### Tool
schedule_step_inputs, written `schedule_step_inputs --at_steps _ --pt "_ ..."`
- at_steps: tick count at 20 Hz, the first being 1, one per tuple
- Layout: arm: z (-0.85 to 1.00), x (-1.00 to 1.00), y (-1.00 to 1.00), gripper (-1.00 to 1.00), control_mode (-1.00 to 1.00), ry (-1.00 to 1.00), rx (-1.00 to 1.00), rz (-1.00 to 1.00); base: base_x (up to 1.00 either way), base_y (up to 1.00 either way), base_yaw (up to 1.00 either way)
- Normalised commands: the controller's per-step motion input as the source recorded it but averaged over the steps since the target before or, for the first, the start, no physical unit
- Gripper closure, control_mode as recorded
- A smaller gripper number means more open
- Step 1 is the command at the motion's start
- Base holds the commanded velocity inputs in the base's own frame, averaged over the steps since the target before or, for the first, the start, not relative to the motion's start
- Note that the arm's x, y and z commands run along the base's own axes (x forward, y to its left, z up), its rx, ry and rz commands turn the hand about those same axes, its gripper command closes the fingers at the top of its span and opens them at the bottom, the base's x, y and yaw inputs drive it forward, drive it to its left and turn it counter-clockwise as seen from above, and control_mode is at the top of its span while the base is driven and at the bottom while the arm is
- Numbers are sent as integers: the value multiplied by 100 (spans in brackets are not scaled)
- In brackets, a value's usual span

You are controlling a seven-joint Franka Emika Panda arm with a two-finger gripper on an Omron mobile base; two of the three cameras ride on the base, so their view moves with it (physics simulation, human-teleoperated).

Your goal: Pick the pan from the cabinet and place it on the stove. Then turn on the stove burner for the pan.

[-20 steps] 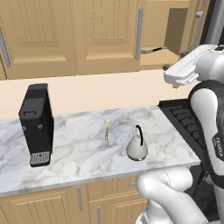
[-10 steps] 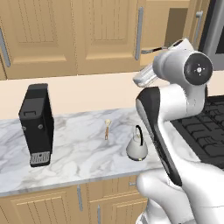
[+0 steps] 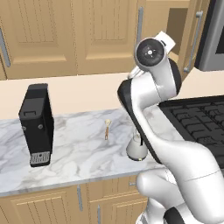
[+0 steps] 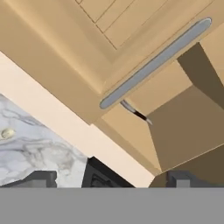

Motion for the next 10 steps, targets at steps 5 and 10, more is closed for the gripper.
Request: schedule_step_inputs --at_steps 5,10 --pt "-6 35 -27 -100 -100 12 -9 -10 0 0 0" --pt "-10 37 -20 -100 -100 12 -9 -8 0 0 0"
